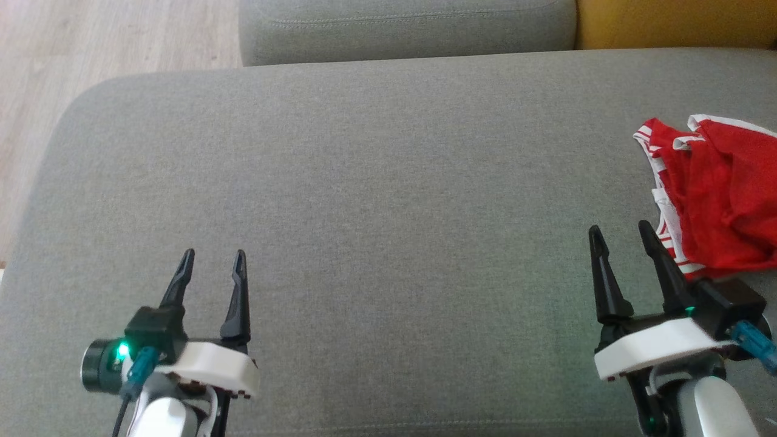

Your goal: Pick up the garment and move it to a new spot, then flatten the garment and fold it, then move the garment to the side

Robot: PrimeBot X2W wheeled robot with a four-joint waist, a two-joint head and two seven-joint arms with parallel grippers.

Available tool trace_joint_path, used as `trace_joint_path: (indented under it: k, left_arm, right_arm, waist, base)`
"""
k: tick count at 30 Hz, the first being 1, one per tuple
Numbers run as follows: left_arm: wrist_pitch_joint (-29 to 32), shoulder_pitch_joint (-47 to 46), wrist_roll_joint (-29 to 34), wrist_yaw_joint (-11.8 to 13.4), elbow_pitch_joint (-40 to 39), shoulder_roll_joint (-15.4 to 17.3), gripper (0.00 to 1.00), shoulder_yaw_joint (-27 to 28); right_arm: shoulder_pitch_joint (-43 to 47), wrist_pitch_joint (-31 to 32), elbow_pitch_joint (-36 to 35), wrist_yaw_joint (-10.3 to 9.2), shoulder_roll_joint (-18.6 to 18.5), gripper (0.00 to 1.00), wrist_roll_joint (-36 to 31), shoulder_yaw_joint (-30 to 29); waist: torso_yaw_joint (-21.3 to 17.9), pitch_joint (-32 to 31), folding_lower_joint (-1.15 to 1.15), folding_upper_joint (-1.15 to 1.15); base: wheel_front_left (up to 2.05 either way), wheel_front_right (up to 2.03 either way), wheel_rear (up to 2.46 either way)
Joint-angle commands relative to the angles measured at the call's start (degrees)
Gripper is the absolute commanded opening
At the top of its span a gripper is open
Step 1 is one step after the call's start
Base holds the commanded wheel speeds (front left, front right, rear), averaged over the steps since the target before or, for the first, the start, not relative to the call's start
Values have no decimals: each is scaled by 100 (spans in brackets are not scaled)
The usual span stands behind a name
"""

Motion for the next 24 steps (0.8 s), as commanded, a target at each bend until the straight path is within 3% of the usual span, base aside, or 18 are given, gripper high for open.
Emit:
trace_joint_path:
  k: [1, 2, 3, 7, 24]
  left_arm:
    - [-15, -321, 3, 25, -200, 118, 100, 193]
    - [-16, -321, 2, 27, -199, 120, 100, 188]
    - [0, -5, -2, -2, -2, 0, 0, -28]
    - [2, 91, -18, -5, 218, -43, 0, -67]
    - [245, 14, -1236, -234, 269, -99, 0, 197]
  right_arm:
    - [-199, -61, -181, -5, -13, 100, 52, 141]
    - [-196, -60, -180, -5, -13, 100, 54, 144]
    - [1, -2, 2, 0, 0, 0, 9, 2]
    - [43, 7, 240, 0, 4, 0, 22, 12]
    - [-59, 49, 388, -1, -71, 0, 1308, -10]
  waist:
    - [1, -1, 0, 0]
    - [2, -6, 0, 0]
    - [3, -4, 0, 0]
    - [4, -5, 0, 0]
    - [-8, -54, 0, 0]
  base:
    - [0, 0, 0]
    - [0, 0, 0]
    - [0, 0, 0]
    - [0, 0, 0]
    - [0, 0, 0]
